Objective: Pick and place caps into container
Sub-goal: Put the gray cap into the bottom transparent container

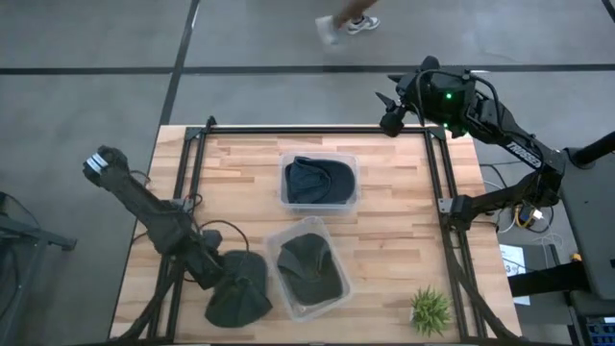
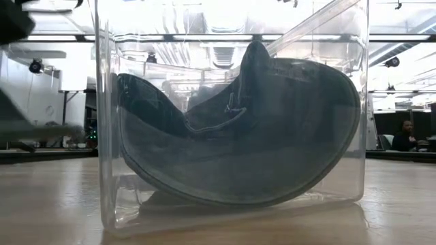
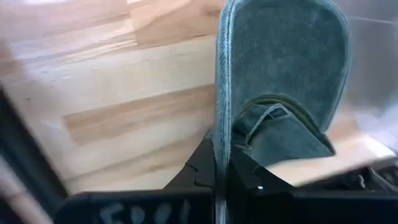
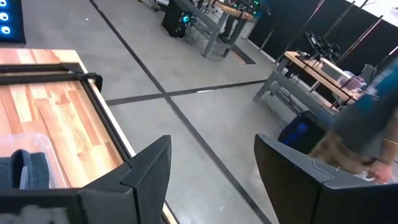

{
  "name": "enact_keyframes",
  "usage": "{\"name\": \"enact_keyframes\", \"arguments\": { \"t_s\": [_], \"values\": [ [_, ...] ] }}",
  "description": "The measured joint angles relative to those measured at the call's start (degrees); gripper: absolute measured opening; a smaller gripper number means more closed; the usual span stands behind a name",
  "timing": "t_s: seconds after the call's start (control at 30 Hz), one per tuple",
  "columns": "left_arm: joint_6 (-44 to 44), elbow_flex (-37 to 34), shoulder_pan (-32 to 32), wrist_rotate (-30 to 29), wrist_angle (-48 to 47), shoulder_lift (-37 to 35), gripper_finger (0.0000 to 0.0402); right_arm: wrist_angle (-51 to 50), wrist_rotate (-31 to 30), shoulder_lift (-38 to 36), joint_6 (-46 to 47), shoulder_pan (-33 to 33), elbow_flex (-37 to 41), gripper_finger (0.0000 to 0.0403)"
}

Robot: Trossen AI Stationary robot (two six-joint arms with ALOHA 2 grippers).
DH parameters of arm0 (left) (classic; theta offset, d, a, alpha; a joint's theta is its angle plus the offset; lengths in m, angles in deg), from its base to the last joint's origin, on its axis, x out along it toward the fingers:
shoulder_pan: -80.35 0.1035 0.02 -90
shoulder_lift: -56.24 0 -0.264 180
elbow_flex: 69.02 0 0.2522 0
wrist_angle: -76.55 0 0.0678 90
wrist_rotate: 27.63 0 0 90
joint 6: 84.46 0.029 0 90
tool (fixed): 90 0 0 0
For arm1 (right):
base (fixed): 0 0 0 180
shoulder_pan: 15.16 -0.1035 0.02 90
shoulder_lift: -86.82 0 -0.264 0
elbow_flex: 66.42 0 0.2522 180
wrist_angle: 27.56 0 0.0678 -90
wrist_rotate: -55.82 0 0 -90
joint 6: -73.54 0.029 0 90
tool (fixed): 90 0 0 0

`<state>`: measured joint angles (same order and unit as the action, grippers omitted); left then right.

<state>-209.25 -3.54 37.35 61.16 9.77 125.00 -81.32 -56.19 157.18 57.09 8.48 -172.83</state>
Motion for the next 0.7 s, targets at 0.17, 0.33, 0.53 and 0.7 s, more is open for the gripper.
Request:
{"name": "enact_keyframes", "arguments": {
  "t_s": [0.17,0.33,0.53,0.7],
  "values": [
    [3.54,10.10,-0.02,-0.43,-7.02,-2.85,0.0006,-0.06,0.00,0.04,-0.33,0.03,0.56,0.0226],
    [4.91,22.11,-0.02,-1.75,-11.94,-4.13,0.0006,0.06,-0.03,0.04,-1.07,0.07,0.56,0.0226],
    [8.45,35.28,-0.03,-23.76,-17.24,-3.44,0.0006,0.05,-0.10,0.04,-0.62,0.05,0.56,0.0226],
    [10.43,39.10,0.06,-44.72,-17.28,-1.62,0.0007,-0.07,-0.16,-0.17,1.81,0.04,0.56,0.0226]
  ]
}}
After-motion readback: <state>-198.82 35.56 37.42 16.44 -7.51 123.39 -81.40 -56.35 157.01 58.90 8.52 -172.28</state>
